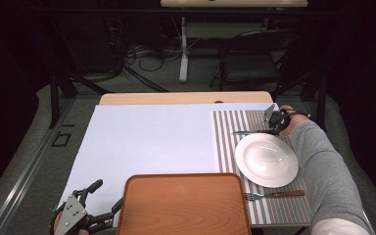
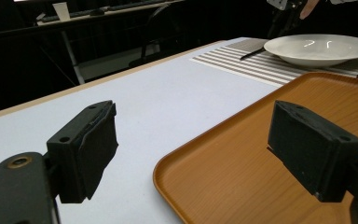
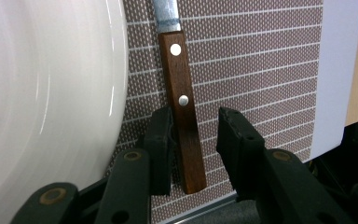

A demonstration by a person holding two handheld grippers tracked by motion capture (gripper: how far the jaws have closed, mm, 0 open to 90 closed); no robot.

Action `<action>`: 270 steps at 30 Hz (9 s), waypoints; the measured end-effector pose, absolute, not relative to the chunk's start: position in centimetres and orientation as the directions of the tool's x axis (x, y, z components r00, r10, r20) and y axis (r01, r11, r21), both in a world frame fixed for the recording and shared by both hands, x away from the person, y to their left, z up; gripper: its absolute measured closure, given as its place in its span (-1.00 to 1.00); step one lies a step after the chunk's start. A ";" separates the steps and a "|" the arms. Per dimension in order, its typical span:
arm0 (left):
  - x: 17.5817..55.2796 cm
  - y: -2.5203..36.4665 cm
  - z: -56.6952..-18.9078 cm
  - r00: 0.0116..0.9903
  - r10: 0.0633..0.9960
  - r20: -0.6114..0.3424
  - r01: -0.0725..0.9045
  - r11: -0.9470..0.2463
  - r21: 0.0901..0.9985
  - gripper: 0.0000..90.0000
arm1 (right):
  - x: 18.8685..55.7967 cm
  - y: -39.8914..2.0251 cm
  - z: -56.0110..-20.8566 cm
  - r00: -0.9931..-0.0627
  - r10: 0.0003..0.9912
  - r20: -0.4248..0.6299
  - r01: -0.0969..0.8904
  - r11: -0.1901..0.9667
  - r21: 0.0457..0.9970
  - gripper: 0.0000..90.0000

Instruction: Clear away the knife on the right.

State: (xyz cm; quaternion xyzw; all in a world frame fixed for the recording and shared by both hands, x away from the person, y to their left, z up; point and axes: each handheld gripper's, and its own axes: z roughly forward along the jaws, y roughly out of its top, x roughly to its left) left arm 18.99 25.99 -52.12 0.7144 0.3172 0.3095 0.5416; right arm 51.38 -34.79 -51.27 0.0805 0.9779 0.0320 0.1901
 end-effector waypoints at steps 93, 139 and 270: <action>19.2 25.9 -52.2 0.613 0.783 0.101 0.119 -0.219 0.968 -0.66 | 52.0 -34.0 -52.6 -0.941 0.095 -0.326 0.085 0.995 0.042 0.70; 19.2 26.0 -52.2 0.612 0.785 0.094 0.125 -0.213 0.969 -0.66 | 50.8 -34.0 -50.3 -0.919 0.164 -0.358 0.141 0.986 0.089 0.70; 19.3 25.8 -52.0 0.627 0.774 0.092 0.105 -0.201 0.974 -0.66 | 21.1 -23.7 -50.9 -0.665 0.716 0.211 0.652 0.418 0.633 0.70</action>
